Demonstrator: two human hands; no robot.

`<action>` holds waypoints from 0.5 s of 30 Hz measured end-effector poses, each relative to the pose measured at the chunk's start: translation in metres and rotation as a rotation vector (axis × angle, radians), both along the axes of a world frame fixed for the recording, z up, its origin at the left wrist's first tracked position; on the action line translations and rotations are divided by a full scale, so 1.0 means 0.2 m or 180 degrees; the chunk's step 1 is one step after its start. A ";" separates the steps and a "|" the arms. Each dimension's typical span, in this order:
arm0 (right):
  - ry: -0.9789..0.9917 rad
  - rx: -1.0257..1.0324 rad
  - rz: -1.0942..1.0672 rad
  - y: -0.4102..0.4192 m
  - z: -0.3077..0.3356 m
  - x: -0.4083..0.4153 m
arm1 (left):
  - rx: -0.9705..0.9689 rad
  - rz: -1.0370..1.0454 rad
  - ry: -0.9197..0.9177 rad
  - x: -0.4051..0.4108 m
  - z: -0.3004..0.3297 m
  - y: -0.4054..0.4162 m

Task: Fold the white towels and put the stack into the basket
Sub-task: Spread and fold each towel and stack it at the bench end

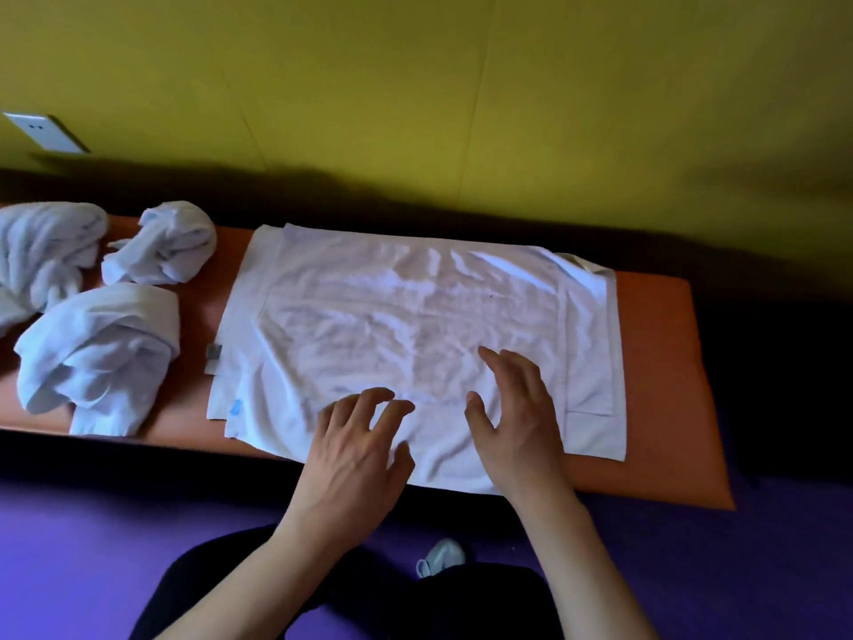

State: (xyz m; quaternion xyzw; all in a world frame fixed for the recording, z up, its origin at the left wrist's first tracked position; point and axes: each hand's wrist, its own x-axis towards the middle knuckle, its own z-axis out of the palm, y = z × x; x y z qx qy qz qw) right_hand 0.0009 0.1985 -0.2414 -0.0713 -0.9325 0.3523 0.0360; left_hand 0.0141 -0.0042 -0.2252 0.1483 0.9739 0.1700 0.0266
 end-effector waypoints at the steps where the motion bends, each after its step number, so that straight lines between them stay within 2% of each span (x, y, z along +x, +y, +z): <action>1: 0.0037 0.0010 0.0008 0.00 -0.06 0.01 | 0.0009 0.0001 0.0043 0.00 -0.07 0.01; 8: 0.0384 0.0214 0.0035 0.00 -0.36 0.14 | 0.0086 -0.0025 0.0332 0.13 -0.40 0.00; 15: 0.0444 0.0427 0.0035 -0.03 -0.27 0.50 | 0.0278 -0.0020 0.0346 0.56 -0.40 -0.08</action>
